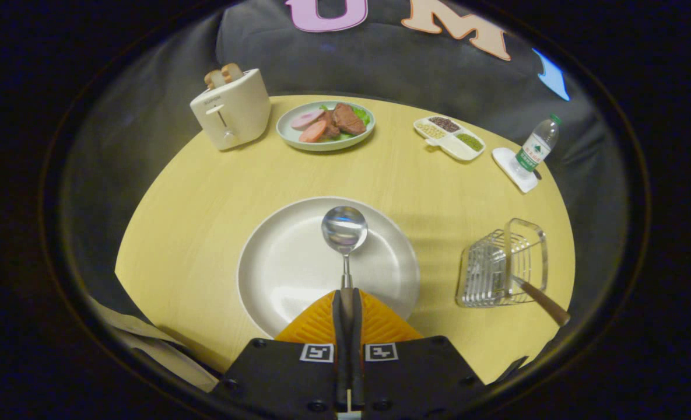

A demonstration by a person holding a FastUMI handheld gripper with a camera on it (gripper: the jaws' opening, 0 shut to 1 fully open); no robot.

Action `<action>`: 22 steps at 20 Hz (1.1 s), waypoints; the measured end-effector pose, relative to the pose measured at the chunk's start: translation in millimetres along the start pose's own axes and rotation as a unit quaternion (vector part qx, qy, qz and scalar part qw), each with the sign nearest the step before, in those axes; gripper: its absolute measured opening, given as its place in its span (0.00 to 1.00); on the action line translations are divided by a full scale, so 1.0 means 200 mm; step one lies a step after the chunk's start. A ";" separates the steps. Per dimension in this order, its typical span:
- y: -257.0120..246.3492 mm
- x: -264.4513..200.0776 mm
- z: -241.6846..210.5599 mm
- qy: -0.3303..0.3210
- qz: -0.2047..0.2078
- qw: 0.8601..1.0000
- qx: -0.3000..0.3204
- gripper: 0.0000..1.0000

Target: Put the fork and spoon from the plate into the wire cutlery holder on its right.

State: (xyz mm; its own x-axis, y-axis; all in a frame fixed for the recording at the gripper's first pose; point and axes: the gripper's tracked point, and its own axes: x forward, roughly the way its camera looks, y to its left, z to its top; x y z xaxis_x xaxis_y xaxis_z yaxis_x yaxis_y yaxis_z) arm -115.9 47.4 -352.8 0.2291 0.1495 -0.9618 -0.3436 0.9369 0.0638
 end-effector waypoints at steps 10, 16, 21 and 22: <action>-0.61 -0.33 0.13 0.016 -0.063 0.998 0.009 0.06; -0.83 -0.35 0.02 0.063 -0.086 0.994 0.033 0.06; -0.86 -0.34 0.03 0.051 -0.084 0.994 0.053 0.22; -0.87 -0.34 0.04 0.041 -0.088 0.994 0.056 0.32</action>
State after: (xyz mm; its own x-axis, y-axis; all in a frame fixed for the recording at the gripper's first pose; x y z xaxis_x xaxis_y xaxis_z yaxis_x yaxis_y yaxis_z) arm -63.7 -123.7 -296.5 0.2013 -0.0424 -0.9786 -0.1993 0.9764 -0.0833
